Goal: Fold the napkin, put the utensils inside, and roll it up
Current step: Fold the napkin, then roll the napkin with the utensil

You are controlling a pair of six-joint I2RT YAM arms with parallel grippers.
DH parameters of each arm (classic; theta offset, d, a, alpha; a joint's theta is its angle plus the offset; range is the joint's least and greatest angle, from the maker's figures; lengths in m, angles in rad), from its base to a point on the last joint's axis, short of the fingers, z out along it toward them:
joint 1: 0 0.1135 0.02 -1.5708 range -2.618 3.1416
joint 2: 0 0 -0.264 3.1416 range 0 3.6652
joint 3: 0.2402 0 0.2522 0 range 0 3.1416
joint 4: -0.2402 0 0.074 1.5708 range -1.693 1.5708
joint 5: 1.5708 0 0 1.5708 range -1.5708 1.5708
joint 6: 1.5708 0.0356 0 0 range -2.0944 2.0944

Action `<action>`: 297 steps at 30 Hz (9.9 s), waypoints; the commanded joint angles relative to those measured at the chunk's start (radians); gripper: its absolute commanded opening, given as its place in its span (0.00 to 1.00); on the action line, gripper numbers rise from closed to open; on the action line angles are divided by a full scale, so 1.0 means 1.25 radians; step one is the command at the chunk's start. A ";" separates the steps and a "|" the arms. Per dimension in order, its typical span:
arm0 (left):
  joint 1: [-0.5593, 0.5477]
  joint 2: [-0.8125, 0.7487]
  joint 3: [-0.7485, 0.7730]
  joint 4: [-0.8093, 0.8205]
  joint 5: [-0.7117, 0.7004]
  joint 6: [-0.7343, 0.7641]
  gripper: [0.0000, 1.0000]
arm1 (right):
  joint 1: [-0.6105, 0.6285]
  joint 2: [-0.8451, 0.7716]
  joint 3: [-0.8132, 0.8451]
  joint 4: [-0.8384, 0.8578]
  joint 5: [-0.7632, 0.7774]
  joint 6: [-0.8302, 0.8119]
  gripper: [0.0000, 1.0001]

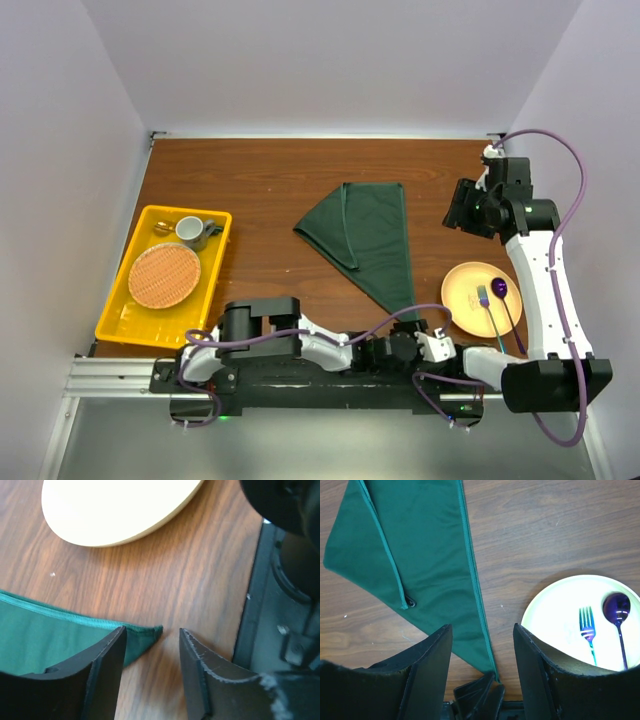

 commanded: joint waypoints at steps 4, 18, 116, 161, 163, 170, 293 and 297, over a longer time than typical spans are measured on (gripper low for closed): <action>-0.003 0.041 0.040 0.031 -0.114 0.029 0.33 | -0.002 -0.032 0.020 -0.010 -0.025 -0.016 0.56; 0.158 -0.203 -0.053 -0.062 0.064 -0.364 0.02 | -0.002 -0.030 -0.022 0.038 -0.075 -0.007 0.57; 0.820 -0.344 -0.103 -0.156 0.444 -0.664 0.19 | 0.253 0.477 0.001 0.386 -0.106 0.082 0.47; 0.790 -0.240 -0.011 -0.372 0.233 -0.497 0.13 | 0.187 0.611 0.067 0.396 0.030 -0.038 0.49; 0.792 -0.246 -0.009 -0.384 0.229 -0.498 0.13 | 0.187 0.610 0.079 0.387 0.030 -0.042 0.49; 0.790 -0.267 -0.006 -0.423 0.222 -0.502 0.14 | 0.189 0.603 0.081 0.377 0.024 -0.038 0.49; 0.842 -0.613 -0.430 -0.308 0.444 -0.915 0.70 | 0.592 0.713 -0.009 0.487 -0.045 -0.235 0.28; 0.848 -0.550 -0.440 -0.218 0.468 -0.988 0.71 | 0.590 0.705 -0.010 0.487 -0.047 -0.235 0.27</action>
